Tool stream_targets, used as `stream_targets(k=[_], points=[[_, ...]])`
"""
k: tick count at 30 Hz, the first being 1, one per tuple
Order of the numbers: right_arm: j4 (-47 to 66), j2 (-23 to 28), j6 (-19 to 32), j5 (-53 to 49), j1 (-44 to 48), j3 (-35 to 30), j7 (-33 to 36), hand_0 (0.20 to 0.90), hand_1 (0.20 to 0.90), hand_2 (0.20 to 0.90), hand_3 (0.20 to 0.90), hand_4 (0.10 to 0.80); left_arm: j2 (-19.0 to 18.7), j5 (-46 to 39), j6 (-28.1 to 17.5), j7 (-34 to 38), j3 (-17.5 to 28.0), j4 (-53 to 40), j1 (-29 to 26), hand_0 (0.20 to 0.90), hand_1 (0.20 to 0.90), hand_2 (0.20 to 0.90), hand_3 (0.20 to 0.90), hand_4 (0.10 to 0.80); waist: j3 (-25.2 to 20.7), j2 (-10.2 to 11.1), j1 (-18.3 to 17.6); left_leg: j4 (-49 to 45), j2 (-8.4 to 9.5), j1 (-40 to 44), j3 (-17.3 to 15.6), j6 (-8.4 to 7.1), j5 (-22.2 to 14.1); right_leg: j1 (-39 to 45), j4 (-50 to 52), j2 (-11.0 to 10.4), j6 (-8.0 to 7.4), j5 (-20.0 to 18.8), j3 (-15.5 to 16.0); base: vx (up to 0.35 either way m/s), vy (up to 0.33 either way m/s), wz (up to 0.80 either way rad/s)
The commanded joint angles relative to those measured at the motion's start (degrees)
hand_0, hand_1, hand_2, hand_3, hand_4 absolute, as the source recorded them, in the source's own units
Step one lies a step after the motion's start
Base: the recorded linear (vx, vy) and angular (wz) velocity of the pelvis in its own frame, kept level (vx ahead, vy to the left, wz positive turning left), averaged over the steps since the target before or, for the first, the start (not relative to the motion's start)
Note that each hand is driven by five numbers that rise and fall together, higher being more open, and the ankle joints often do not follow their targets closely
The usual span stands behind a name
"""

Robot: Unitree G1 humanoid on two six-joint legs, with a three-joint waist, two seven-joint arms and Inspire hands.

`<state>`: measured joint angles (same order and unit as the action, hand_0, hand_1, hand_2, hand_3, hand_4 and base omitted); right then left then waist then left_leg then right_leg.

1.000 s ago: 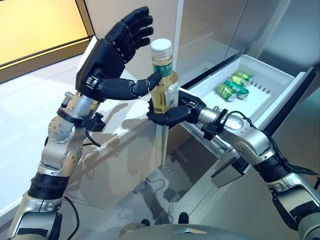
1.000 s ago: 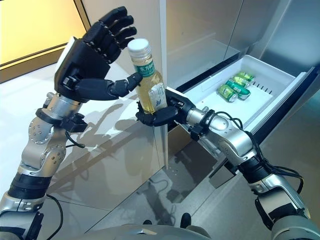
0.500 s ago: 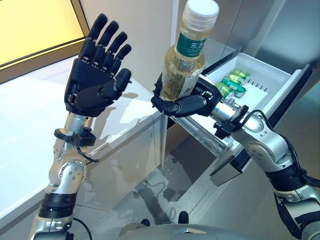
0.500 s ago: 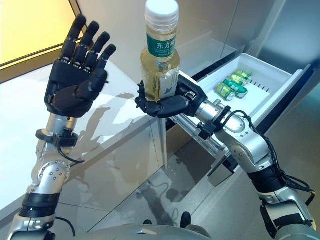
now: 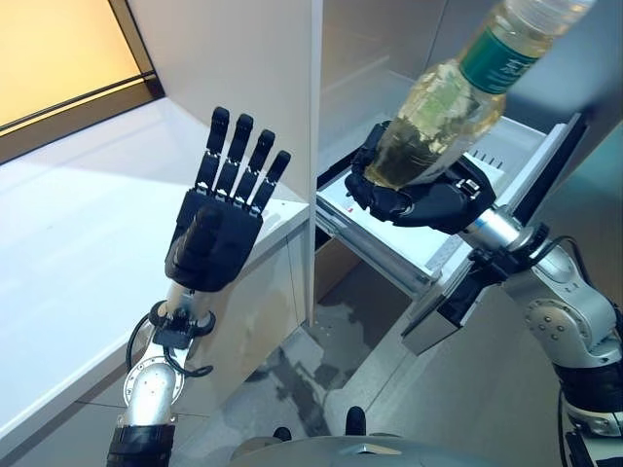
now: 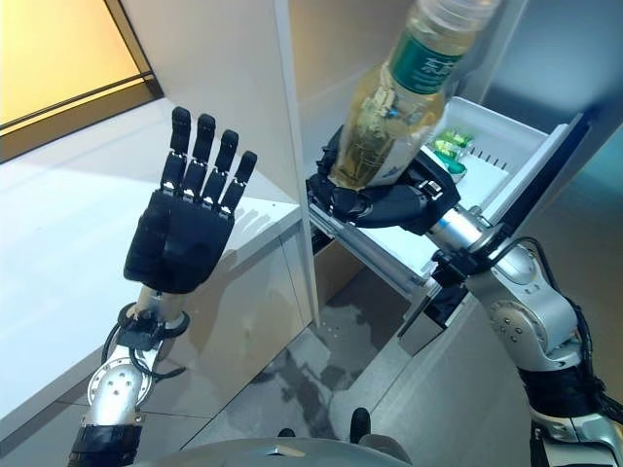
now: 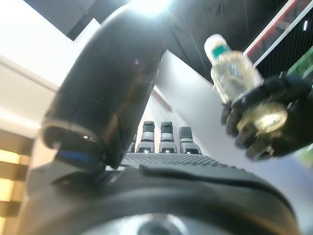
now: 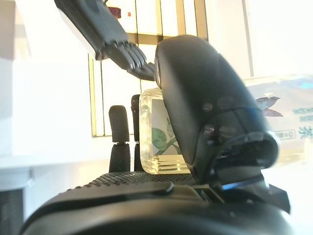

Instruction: Put drinks into fridge and close the fridge

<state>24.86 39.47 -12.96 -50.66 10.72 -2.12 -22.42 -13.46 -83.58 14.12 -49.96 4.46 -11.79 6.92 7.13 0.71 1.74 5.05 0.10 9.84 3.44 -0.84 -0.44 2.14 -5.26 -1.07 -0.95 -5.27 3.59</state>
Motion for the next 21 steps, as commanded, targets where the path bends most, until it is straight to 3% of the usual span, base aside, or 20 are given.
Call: stream_targets(k=[1,7,14,21], points=[[7.1,-0.9,6.8,-6.5,2.0,-8.7,-3.7,0.300,0.300,0.300,0.200,0.100,-1.7,-3.5,3.4,-11.1,-1.5,4.0,1.3,0.900,0.900,0.900,0.900,0.800,-6.4,2.1,-1.3,-0.1,2.61,-3.6,-0.4,0.82,-2.0,3.3,1.3,-1.0,-3.58,4.3,0.8,-0.017,0.013,-0.05],[6.5,1.9,8.5,-9.3,-3.9,-13.5,-5.9,0.300,0.300,0.300,0.200,0.100,-0.6,5.6,5.3,-20.0,-4.2,17.4,6.5,0.900,0.900,0.900,0.900,0.800,-5.8,2.3,-2.6,-0.1,2.40,-4.0,-2.1,0.80,-2.1,2.4,1.3,-0.7,-3.90,3.8,-0.2,-0.035,0.021,-0.13],[3.7,3.7,11.6,-9.0,-9.5,-19.1,-5.4,0.300,0.300,0.300,0.200,0.100,0.9,16.8,5.5,-17.6,-6.1,29.4,9.4,0.900,0.900,0.900,0.900,0.800,-5.4,2.6,-3.9,-0.1,2.46,-4.5,-3.2,0.99,-2.3,1.3,1.7,-0.5,-4.30,3.6,-1.1,-0.031,0.010,-0.11],[-1.7,5.9,16.5,2.4,-14.2,-23.8,-1.1,0.300,0.300,0.300,0.200,0.100,-0.2,24.4,-3.2,0.6,-7.4,41.9,10.0,0.900,0.900,0.900,0.900,0.800,-5.1,2.8,-5.3,-0.1,2.50,-4.3,-3.9,1.32,-2.6,1.0,2.3,-0.1,-4.63,3.9,-1.8,0.008,0.007,-0.10]])
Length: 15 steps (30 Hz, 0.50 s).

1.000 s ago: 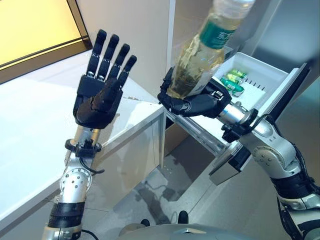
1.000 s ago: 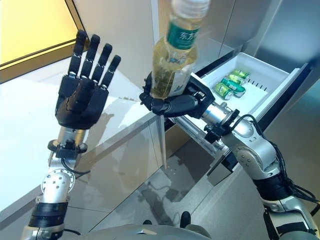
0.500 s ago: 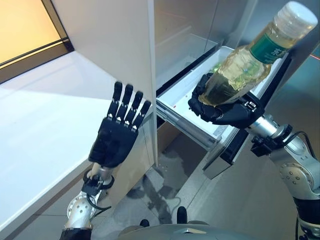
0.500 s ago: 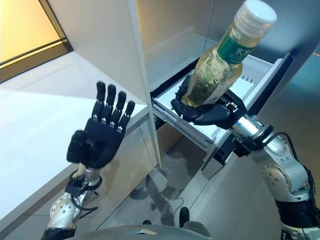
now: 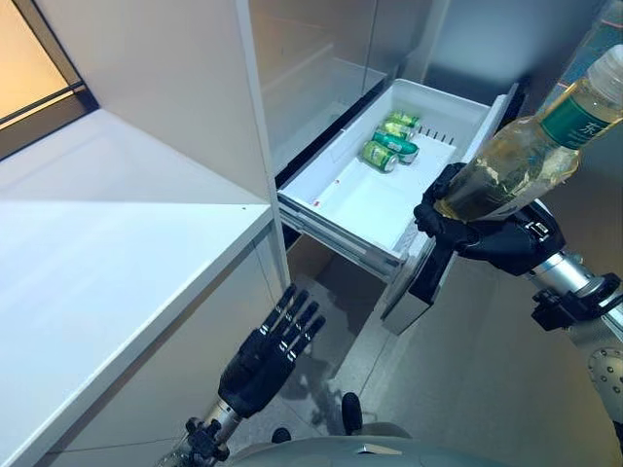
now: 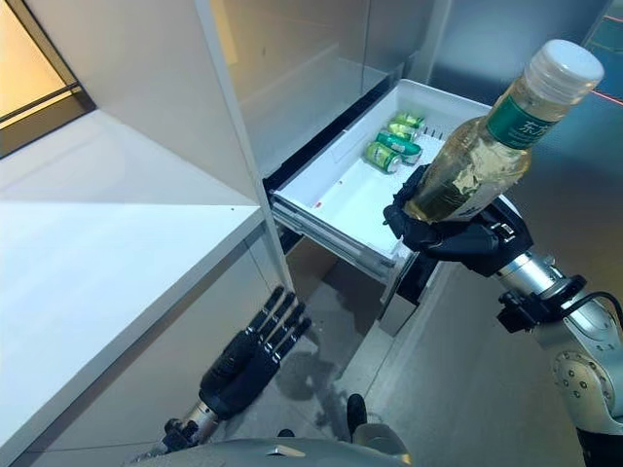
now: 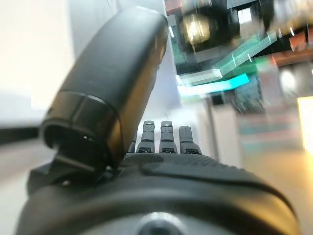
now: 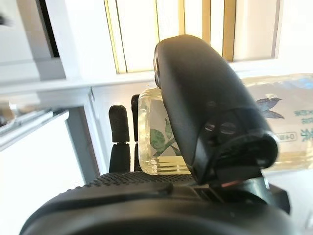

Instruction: Put drinks into fridge and close the fridge

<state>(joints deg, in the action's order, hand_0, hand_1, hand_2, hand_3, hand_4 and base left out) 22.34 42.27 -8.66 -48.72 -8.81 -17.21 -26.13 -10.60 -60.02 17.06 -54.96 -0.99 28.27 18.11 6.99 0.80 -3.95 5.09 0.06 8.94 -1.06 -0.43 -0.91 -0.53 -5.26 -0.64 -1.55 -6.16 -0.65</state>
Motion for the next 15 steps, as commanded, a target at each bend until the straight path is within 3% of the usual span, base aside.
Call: stream_targets(k=[1,6,9,15], points=[[0.1,3.5,12.4,1.7,5.5,-9.0,3.7,0.300,0.300,0.300,0.200,0.100,-3.3,2.5,-7.7,8.4,-2.3,3.0,-1.5,0.900,0.900,0.900,0.900,0.800,-4.9,2.8,0.3,-0.1,2.55,-3.4,0.5,0.91,-2.1,3.5,2.3,-0.5,-4.03,4.8,2.3,0.000,-0.007,-0.11],[-3.4,7.4,12.1,10.9,10.1,-7.2,9.0,0.300,0.300,0.300,0.200,0.100,-5.0,13.4,-15.6,24.9,-4.3,9.9,-4.6,0.900,0.900,0.900,0.900,0.800,-4.5,3.1,0.5,-0.1,2.77,-3.6,0.4,1.02,-1.7,3.3,2.2,-0.2,-3.98,4.4,2.2,0.001,-0.004,-0.05],[-6.0,9.9,10.7,18.3,14.5,-4.4,11.4,0.300,0.300,0.300,0.200,0.100,-5.0,18.6,-17.9,29.7,-4.6,13.3,-5.6,0.900,0.900,0.900,0.900,0.800,-4.4,3.6,0.8,-0.1,2.42,-3.7,-0.5,0.80,-1.6,3.3,1.7,-0.2,-4.13,4.0,2.6,0.044,-0.023,-0.03],[-12.1,16.1,5.5,22.2,23.3,2.6,11.0,0.300,0.300,0.300,0.200,0.100,-4.5,28.7,-21.5,37.1,-4.5,21.7,-5.6,0.900,0.900,0.900,0.900,0.800,-4.0,5.1,1.9,-0.2,2.23,-3.8,-1.8,0.77,-1.5,3.2,0.9,-0.1,-4.40,3.3,2.8,0.076,-0.052,-0.06]])
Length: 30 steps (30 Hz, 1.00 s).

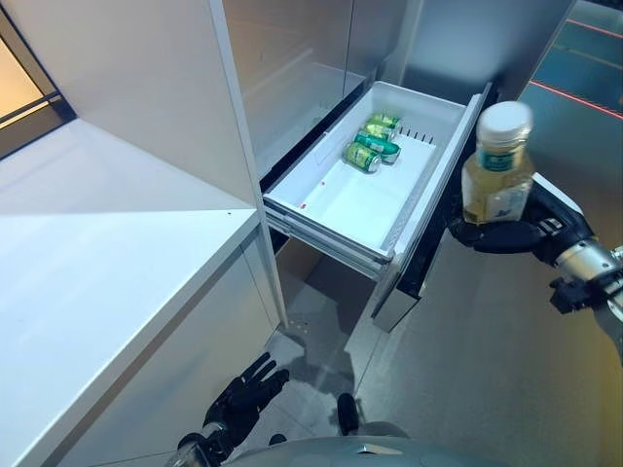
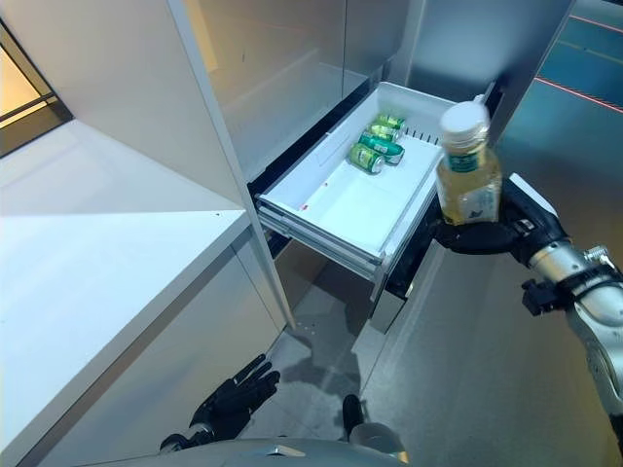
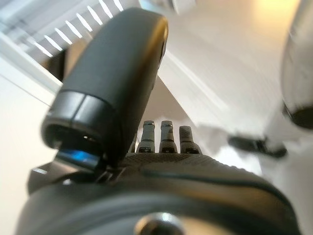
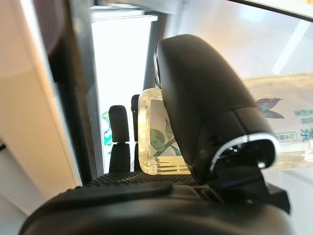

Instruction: Put drinks into fridge and close the fridge

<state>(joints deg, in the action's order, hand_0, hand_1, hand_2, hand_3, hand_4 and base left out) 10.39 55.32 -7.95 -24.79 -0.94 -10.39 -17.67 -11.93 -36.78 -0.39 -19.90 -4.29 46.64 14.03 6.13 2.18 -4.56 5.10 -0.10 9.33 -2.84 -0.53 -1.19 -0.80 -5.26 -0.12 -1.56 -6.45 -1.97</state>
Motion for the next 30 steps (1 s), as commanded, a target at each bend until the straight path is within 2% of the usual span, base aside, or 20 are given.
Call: stream_targets(k=[1,7,15,21,30], points=[[-1.3,4.1,4.3,-1.3,17.1,-2.8,2.1,0.300,0.300,0.300,0.200,0.100,-3.5,6.3,-4.2,2.6,-1.3,4.4,-1.5,0.900,0.900,0.900,0.900,0.800,-3.0,4.0,2.8,-0.2,2.35,-4.2,-0.1,0.86,-1.2,3.5,0.8,-0.5,-4.48,3.4,4.1,0.098,-0.071,-0.04],[-6.9,6.9,2.7,-1.1,25.8,3.9,0.6,0.300,0.300,0.300,0.200,0.100,-4.9,10.2,-4.8,5.8,-0.7,8.8,-0.9,0.900,0.900,0.900,0.900,0.800,-2.3,5.6,4.4,-0.1,2.03,-4.8,0.2,0.96,-1.1,3.1,0.3,0.2,-4.71,2.9,3.7,0.070,-0.083,-0.07],[-16.2,8.3,-1.4,1.4,36.2,13.1,-1.8,0.300,0.300,0.300,0.200,0.100,-7.1,13.3,-1.9,7.9,1.2,11.8,-0.3,0.900,0.900,0.900,0.900,0.800,-1.4,6.6,6.5,-0.1,1.67,-5.8,0.9,1.00,-0.6,2.7,0.3,0.1,-4.77,2.9,4.8,0.032,-0.055,-0.04],[-26.7,7.4,-4.3,2.6,43.2,20.0,-3.9,0.300,0.300,0.300,0.200,0.100,-7.5,14.0,-1.4,6.6,0.2,11.7,-0.1,0.900,0.900,0.900,0.900,0.800,-0.8,6.6,8.5,-0.1,1.54,-6.0,1.5,0.93,-0.4,3.1,0.3,-0.2,-4.67,3.0,6.0,0.071,-0.025,0.05],[-39.9,3.9,-5.5,6.0,50.6,27.8,-4.9,0.300,0.300,0.300,0.200,0.100,-9.4,14.1,1.6,7.8,0.2,10.9,-2.2,0.900,0.900,0.900,0.900,0.800,0.9,6.3,10.7,-0.6,1.38,-7.0,2.8,0.88,0.0,2.9,0.6,-0.4,-4.32,3.2,6.9,0.042,-0.033,0.04]])
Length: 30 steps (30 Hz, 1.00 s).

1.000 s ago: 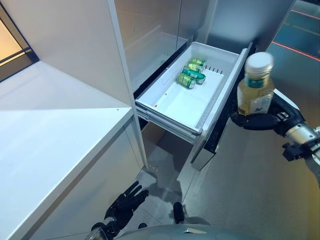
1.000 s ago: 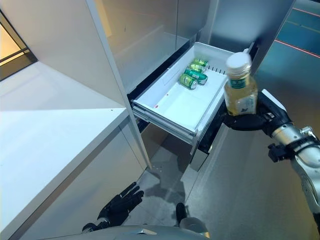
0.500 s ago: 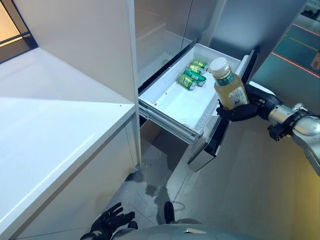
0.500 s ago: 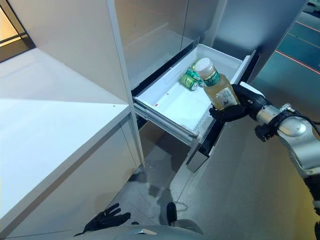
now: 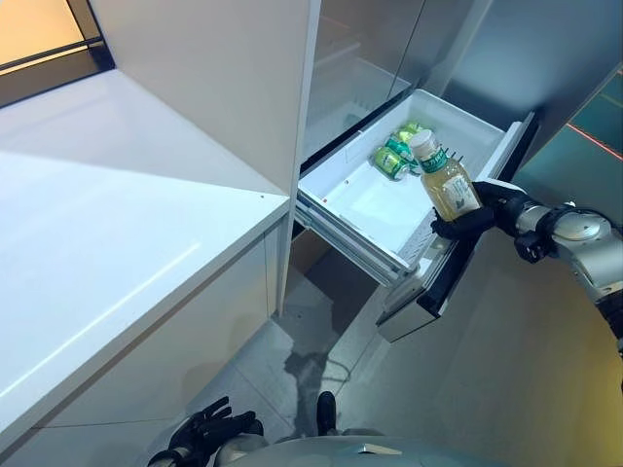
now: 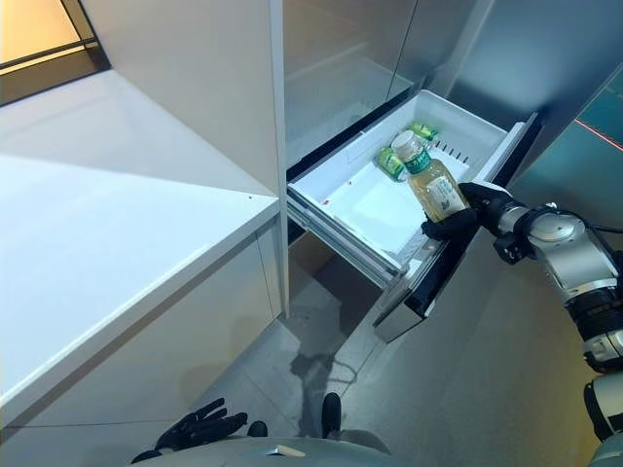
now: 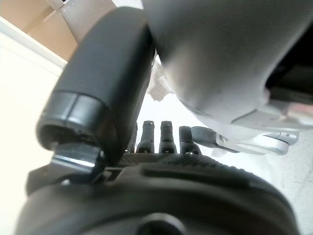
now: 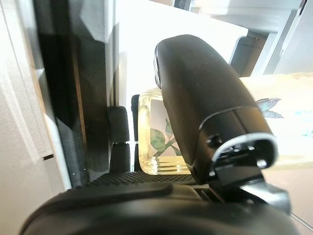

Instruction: Put drinks into fridge and close the fridge

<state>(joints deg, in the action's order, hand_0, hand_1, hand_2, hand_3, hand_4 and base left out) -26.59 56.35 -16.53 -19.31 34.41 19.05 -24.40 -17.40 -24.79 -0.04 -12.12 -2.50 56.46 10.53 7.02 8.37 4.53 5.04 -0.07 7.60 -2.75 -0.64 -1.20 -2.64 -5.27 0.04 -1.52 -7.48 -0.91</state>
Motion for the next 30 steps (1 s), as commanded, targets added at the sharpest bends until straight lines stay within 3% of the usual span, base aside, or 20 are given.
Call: stream_targets(k=[1,15,24,30], points=[[-4.9,2.6,3.6,1.0,15.6,-1.2,1.6,0.300,0.300,0.300,0.200,0.100,-4.3,2.2,1.3,0.0,-1.6,1.0,1.2,0.900,0.900,0.900,0.900,0.800,0.4,-0.1,2.0,-0.7,1.32,-5.6,3.0,0.99,0.1,4.5,0.7,-0.6,-4.28,4.2,6.0,0.026,-0.033,0.02],[-17.2,0.8,6.5,7.3,21.6,4.5,1.3,0.300,0.300,0.300,0.200,0.100,-6.5,0.4,2.1,1.8,-2.0,-2.2,-0.8,0.900,0.900,0.900,0.900,0.800,4.9,-1.9,4.3,-1.3,1.54,-9.2,5.1,0.86,1.5,2.0,2.0,-0.6,-3.34,4.4,6.8,-0.010,-0.027,0.07],[-22.3,-0.2,8.3,17.1,26.4,10.2,0.3,0.300,0.300,0.300,0.200,0.100,-7.5,-0.9,1.9,3.8,-2.2,-3.9,-2.6,0.900,0.900,0.900,0.900,0.800,7.6,-3.1,5.7,-1.8,2.01,-12.1,6.1,0.70,2.6,-0.2,2.9,-0.7,-2.73,4.6,7.9,-0.042,0.000,0.13],[-26.5,-1.5,6.1,19.5,29.3,12.7,-1.9,0.300,0.300,0.300,0.200,0.100,-8.2,-1.6,2.8,4.6,-2.3,-5.1,-3.8,0.900,0.900,0.900,0.900,0.800,8.8,-3.3,6.6,-2.0,2.28,-13.5,6.7,0.61,3.1,-1.3,3.5,-0.9,-2.47,4.7,8.7,-0.013,0.003,0.06]])
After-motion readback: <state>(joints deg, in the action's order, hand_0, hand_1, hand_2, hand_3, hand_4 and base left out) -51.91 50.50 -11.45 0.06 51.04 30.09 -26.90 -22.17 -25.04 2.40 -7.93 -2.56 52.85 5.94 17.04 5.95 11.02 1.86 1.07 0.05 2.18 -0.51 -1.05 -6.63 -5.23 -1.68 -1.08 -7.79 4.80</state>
